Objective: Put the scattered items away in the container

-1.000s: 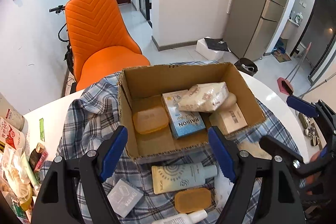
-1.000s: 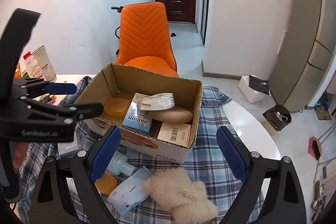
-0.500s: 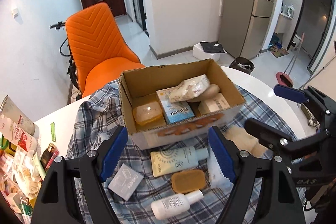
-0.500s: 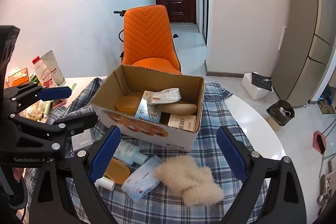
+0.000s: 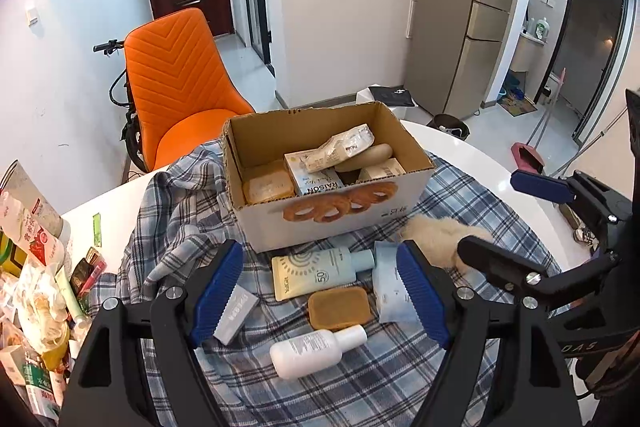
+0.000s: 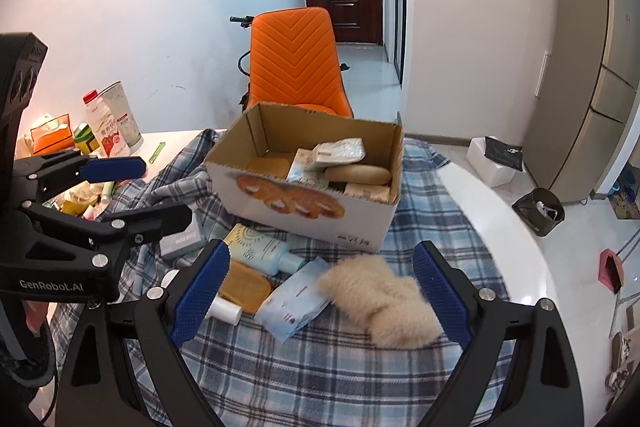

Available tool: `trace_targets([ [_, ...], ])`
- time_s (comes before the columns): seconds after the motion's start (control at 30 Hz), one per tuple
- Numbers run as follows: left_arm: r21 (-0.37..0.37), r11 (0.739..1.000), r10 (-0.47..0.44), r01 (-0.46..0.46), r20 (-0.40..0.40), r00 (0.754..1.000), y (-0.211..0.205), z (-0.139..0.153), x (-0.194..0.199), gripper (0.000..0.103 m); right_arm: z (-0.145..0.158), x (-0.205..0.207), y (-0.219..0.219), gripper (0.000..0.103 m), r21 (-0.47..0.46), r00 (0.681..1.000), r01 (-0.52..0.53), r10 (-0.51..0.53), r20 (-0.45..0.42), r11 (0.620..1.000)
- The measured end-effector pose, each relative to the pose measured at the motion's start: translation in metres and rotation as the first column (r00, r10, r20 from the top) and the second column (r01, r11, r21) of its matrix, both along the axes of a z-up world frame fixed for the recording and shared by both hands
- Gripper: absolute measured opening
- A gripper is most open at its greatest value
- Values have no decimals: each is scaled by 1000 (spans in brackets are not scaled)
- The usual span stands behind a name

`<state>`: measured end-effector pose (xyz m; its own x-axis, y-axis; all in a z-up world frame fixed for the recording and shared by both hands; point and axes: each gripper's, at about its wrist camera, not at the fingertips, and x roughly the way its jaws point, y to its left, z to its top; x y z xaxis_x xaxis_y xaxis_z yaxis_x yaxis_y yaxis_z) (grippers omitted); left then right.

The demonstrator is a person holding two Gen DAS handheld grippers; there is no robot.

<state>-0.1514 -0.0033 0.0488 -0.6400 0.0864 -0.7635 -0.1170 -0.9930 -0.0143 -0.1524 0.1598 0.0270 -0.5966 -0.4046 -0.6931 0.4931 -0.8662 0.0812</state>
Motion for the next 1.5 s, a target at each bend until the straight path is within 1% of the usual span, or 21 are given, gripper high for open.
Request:
trace_targets([
  [0.07,-4,1000,7,-7,-2,1000,-1,-1,5,81,-4,4,-1,92,-4,1000,-6,6,13,1000],
  [0.2,16,1000,18,-18,4,1000,-7,-6,14,81,-12,14,-2,92,-13,999,-15,15,35,1000],
  [0.3,0,1000,30,-30,-1,1000,-9,-14,20,81,-19,20,-1,92,-16,999,-18,19,51,1000],
  [0.43,16,999,33,-33,22,999,-12,-26,26,81,-28,26,0,92,-24,996,-15,17,83,1000],
  [0.53,30,998,47,-48,17,999,-16,-31,34,81,-33,33,0,92,-22,996,-10,12,89,1000],
  [0.77,12,998,59,-59,29,998,-20,-41,45,81,-46,41,6,92,-39,992,8,-3,126,999],
  [0.87,22,998,62,-63,44,997,-22,-48,52,81,-51,48,8,92,-41,991,18,-12,133,999],
  [0.97,20,998,53,-54,54,997,-21,-51,59,81,-55,58,14,92,-45,991,32,-26,132,998],
  [1.03,11,998,61,-62,42,997,-22,-52,66,81,-55,64,16,92,-46,992,35,-29,125,998],
  [1.13,-3,998,68,-68,26,997,-19,-54,75,81,-52,74,16,92,-46,994,40,-35,101,998],
  [1.2,0,998,59,-59,30,998,-15,-59,82,81,-49,79,15,92,-47,996,43,-39,82,998],
  [1.37,28,999,21,-22,45,999,-5,-69,100,81,-48,93,14,92,-59,997,42,-38,65,997],
  [1.5,63,998,27,-29,38,999,-6,-73,113,81,-53,105,17,92,-80,996,61,-56,68,995],
])
